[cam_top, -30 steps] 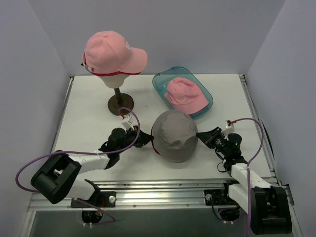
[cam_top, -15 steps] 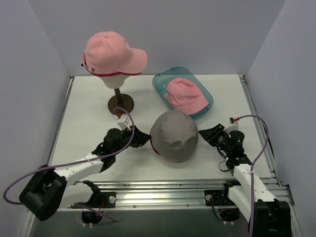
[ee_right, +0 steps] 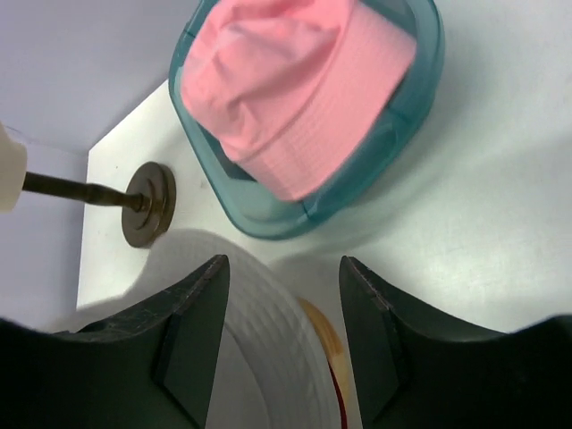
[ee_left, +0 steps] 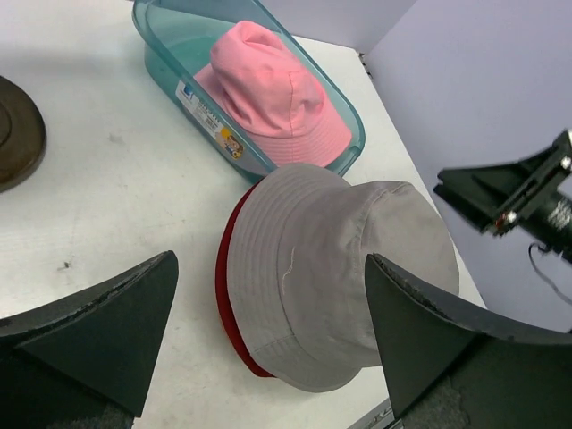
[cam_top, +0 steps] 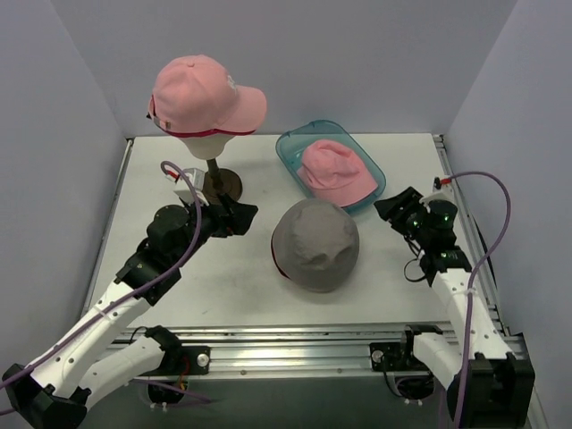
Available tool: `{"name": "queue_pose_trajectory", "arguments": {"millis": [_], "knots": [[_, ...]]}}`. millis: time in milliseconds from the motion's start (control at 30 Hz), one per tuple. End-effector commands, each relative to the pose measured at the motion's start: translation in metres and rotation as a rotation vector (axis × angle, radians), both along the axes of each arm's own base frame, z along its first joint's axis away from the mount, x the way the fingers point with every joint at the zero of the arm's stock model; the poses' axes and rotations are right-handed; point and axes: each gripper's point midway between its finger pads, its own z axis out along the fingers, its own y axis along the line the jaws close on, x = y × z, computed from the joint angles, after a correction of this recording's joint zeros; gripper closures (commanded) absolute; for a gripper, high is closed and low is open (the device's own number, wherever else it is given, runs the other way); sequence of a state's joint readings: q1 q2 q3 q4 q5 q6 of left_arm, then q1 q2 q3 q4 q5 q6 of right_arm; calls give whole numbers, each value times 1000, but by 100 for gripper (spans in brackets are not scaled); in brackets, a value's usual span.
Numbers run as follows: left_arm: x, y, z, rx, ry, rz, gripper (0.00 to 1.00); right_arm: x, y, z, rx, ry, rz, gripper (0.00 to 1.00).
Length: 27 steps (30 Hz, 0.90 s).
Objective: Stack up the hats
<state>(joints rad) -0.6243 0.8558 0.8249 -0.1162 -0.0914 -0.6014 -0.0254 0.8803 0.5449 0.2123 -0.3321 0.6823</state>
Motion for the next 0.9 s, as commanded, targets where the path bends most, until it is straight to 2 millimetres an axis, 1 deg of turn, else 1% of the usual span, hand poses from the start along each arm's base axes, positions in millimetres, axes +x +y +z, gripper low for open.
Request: {"name": "queue_pose_trajectory", "arguments": {"millis": [0,33,67,100,133,167,200,233,267,300,333,367,433,467,500,567,600,633,667,700,733,767,800,833,867], "knots": [[-3,2,12,104,-17,-41,6,54,-5,53,-86,-111,10,51],[-3,1,17,115,-36,-54,6,64,-3,56,-107,-112,28,51],[-3,0,16,123,-37,-60,6,75,-3,62,-155,-140,48,56],[-3,1,15,129,-37,-56,6,89,-3,53,-177,-124,58,57],[-4,2,9,133,-27,-55,6,99,9,67,-194,-165,93,57],[-4,2,7,123,-27,-50,6,113,10,59,-227,-159,103,55],[-6,1,3,111,-23,-59,6,121,11,60,-237,-163,109,53],[-10,0,2,91,-31,-67,6,133,14,73,-246,-194,118,51],[-11,1,-8,94,-27,-68,6,142,16,73,-250,-193,129,48],[-12,2,-12,94,-27,-64,6,154,18,57,-263,-164,150,48],[-12,7,-11,95,-41,-43,6,162,18,55,-270,-164,160,47],[-13,9,-18,98,-41,-34,6,176,25,52,-279,-172,182,47],[-17,13,-18,83,-70,-27,6,189,31,47,-333,-184,233,47],[-17,12,-32,79,-76,-31,6,200,38,41,-357,-169,269,46],[-18,13,-37,78,-80,-28,6,203,44,39,-377,-177,305,46],[-17,22,-45,102,-90,10,6,214,53,25,-420,-186,361,44],[-17,24,-48,115,-92,16,6,217,58,23,-421,-199,384,44],[-17,26,-48,126,-99,22,6,217,66,20,-416,-216,436,43],[-18,26,-49,127,-102,22,6,222,71,4,-412,-199,467,43],[-20,24,-48,126,-109,10,6,226,78,8,-417,-216,491,42],[-21,24,-46,124,-117,9,6,228,82,2,-432,-218,520,42],[-21,25,-47,126,-117,18,6,230,84,-14,-432,-185,540,41],[-22,26,-46,127,-121,21,6,235,90,-13,-437,-194,555,41],[-22,28,-47,132,-122,29,6,235,94,-18,-429,-189,576,41],[-20,31,-48,136,-119,44,6,237,99,-30,-422,-179,599,41]]}}
